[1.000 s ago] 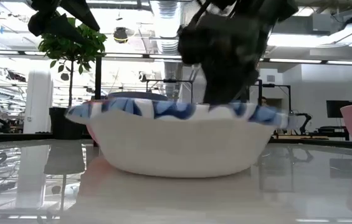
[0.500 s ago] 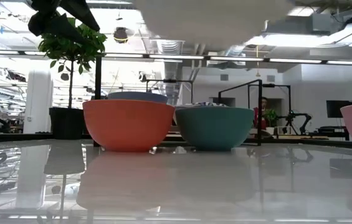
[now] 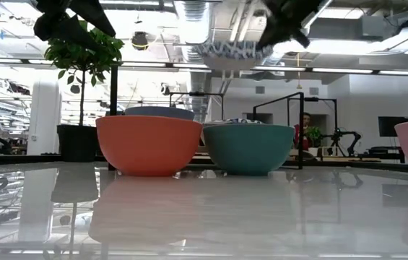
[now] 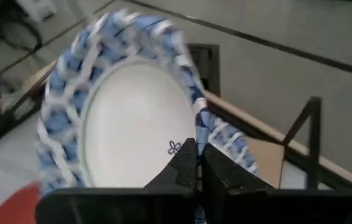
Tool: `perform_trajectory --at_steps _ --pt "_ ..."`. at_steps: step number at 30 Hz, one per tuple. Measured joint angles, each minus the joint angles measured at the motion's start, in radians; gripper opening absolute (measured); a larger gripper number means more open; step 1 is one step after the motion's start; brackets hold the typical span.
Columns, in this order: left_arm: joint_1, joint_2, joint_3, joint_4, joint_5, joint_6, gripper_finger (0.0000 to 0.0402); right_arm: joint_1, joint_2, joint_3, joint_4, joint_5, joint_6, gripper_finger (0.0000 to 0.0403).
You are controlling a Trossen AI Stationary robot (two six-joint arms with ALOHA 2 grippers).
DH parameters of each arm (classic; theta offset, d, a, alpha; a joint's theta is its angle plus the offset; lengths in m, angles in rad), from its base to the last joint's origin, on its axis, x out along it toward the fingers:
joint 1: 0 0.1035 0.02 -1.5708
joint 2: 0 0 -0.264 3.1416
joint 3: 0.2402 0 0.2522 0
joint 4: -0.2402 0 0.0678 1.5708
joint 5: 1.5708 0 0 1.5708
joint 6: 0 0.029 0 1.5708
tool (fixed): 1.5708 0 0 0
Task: Place and stack bowls onto a shelf
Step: Stack the white patterned bowl on top of the white patterned bowl on the shelf
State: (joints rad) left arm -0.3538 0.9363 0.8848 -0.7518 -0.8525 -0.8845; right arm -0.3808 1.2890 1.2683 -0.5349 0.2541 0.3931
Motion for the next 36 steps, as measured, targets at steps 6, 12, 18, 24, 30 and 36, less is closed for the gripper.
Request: perform_trajectory --at_steps 6,12,18,24,30,36 --pt "0.0 0.0 0.0 -0.003 -0.012 0.012 0.0277 -0.171 0.131 0.0 0.085 -0.21 0.0 0.0029" --pt "0.0 0.0 0.0 -0.02 -0.017 0.012 0.0277 -0.233 0.262 -0.001 0.075 -0.266 0.001 0.0029" --pt "0.0 0.0 0.0 -0.024 -0.014 0.008 0.0277 -0.271 0.337 0.0 0.078 -0.326 0.012 0.003" --pt "0.0 0.0 0.0 -0.024 -0.008 0.008 0.0277 -0.283 0.352 0.0 0.03 -0.335 0.016 0.0044" --pt "0.0 0.0 0.0 -0.024 -0.008 0.007 0.0277 -0.283 0.339 0.001 0.013 -0.337 0.001 0.0046" --pt "0.0 0.0 0.0 -0.023 -0.007 -0.002 0.0277 -0.283 0.329 0.001 -0.044 -0.336 -0.027 0.0055"
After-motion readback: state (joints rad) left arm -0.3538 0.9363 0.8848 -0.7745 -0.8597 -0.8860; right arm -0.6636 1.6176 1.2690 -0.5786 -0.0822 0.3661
